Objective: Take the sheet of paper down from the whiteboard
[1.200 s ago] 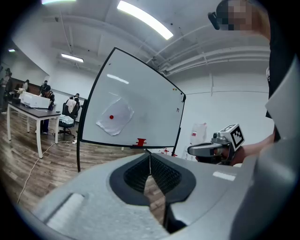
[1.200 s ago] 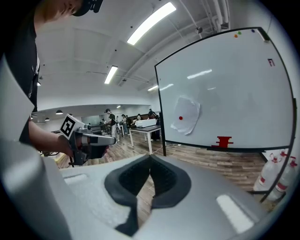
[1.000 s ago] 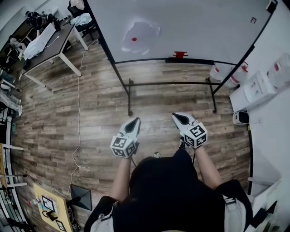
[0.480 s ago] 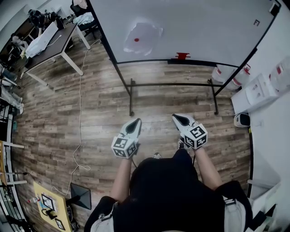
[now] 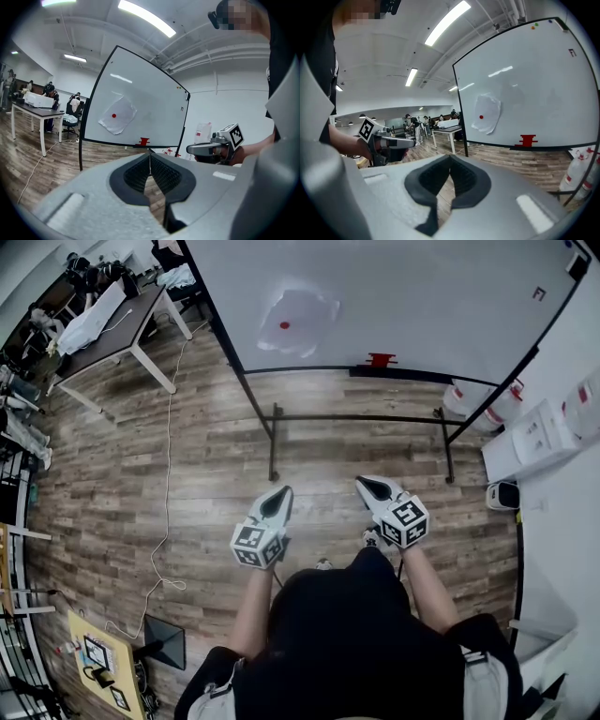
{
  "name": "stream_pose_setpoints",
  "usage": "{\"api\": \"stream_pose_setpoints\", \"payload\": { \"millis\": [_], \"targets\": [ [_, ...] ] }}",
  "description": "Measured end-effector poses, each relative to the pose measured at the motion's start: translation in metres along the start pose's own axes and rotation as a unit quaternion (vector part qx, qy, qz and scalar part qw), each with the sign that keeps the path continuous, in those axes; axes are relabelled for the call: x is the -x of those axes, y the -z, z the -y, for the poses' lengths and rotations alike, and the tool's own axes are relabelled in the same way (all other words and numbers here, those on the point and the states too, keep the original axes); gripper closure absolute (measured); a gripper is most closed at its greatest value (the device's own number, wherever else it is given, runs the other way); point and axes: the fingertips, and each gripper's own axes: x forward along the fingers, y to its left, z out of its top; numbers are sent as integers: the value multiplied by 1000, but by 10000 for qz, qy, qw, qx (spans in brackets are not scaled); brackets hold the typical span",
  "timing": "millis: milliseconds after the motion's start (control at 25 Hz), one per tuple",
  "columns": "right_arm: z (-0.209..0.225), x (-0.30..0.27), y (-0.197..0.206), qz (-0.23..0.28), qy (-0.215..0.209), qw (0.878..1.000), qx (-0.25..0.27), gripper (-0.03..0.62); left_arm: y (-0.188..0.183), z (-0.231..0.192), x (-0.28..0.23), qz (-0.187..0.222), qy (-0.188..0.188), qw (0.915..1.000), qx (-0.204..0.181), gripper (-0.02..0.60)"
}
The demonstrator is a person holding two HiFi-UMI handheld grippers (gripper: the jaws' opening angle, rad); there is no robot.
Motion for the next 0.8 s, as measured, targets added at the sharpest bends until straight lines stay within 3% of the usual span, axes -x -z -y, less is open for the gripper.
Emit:
{"api": "stream_pose_setpoints", "payload": {
  "millis": [800],
  "targets": [
    [72,2,-12,-97,-267,9996,-15,589,-14,18,-65,61,-263,9996,98,568]
  ]
}}
